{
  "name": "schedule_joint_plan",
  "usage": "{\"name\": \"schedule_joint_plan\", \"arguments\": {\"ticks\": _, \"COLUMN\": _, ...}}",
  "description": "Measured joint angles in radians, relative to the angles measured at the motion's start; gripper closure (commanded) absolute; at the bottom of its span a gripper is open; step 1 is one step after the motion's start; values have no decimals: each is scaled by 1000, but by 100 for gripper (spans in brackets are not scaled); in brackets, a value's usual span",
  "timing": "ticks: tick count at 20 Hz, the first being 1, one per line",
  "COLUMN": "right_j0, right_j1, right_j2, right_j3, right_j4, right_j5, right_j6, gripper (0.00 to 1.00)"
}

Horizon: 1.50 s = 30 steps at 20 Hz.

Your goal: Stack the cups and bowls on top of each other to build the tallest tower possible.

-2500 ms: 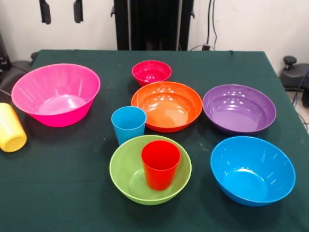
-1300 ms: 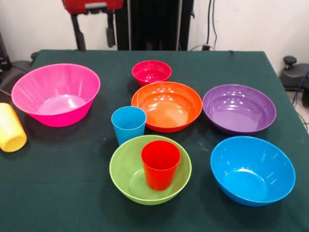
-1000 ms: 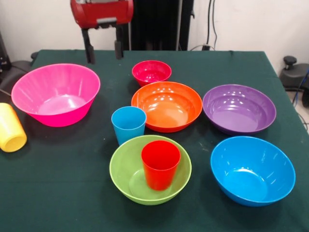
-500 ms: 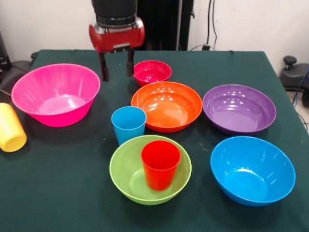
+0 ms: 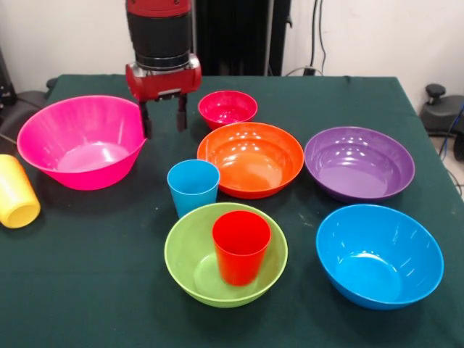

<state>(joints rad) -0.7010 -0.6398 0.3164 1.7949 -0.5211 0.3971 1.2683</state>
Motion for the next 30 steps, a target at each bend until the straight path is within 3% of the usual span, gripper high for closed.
{"name": "schedule_joint_plan", "arguments": {"ticks": 6, "right_j0": -71, "right_j1": -26, "right_j2": 6, "right_j3": 34, "right_j4": 0, "right_j5": 0, "right_j6": 0, "gripper": 0}}
{"name": "schedule_joint_plan", "arguments": {"ticks": 12, "right_j0": -89, "right_j1": -73, "right_j2": 7, "right_j3": 57, "right_j4": 5, "right_j5": 0, "right_j6": 0, "gripper": 0}}
{"name": "schedule_joint_plan", "arguments": {"ticks": 18, "right_j0": -77, "right_j1": -87, "right_j2": 7, "right_j3": 60, "right_j4": 4, "right_j5": 0, "right_j6": 0, "gripper": 0}}
{"name": "schedule_joint_plan", "arguments": {"ticks": 30, "right_j0": 15, "right_j1": -5, "right_j2": -38, "right_j3": 54, "right_j4": -20, "right_j5": -9, "right_j6": 0, "gripper": 0}}
